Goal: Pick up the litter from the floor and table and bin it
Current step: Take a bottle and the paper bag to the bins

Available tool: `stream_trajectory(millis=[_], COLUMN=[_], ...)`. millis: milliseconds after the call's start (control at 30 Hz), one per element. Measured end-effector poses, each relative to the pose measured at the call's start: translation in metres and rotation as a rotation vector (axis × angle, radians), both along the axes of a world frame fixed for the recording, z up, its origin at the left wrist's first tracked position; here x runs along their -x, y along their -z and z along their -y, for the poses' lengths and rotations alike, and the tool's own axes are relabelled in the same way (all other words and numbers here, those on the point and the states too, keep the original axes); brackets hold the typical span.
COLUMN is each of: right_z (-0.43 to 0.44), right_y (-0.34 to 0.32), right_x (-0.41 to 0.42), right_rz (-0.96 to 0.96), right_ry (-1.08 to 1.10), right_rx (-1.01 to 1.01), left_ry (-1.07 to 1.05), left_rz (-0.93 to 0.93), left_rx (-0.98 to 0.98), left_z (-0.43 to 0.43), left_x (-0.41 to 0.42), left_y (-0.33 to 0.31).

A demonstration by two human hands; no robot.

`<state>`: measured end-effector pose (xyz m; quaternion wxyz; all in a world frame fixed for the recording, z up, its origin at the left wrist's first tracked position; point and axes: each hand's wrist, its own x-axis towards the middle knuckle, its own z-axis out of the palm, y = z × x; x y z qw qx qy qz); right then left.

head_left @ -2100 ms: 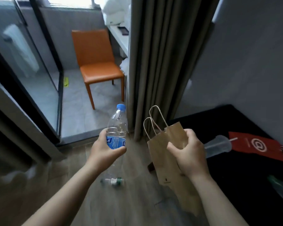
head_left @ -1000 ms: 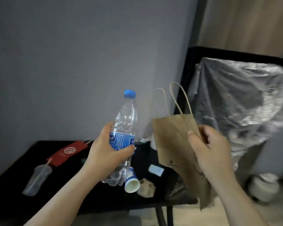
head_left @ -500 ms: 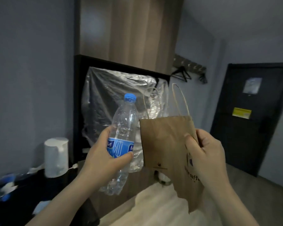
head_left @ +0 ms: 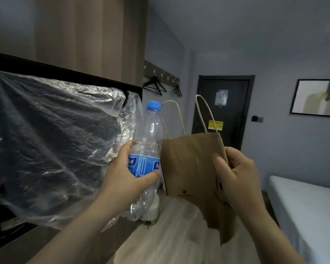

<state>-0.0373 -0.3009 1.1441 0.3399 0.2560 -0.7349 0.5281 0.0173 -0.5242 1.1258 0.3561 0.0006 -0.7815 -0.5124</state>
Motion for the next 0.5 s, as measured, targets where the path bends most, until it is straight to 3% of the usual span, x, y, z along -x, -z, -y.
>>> stream_trajectory(millis=[233,500], right_z=[0.030,0.029], right_y=[0.022,0.035], right_x=[0.057,0.152], right_rz=[0.063,0.063], right_ry=[0.089,0.140], right_rx=[-0.015,-0.017], left_ry=[0.159,0.197], left_rz=[0.056,0.078], left_rx=[-0.017,-0.003], left_z=[0.035,0.039], left_x=[0.080,0.184], left_y=[0.010,0.021])
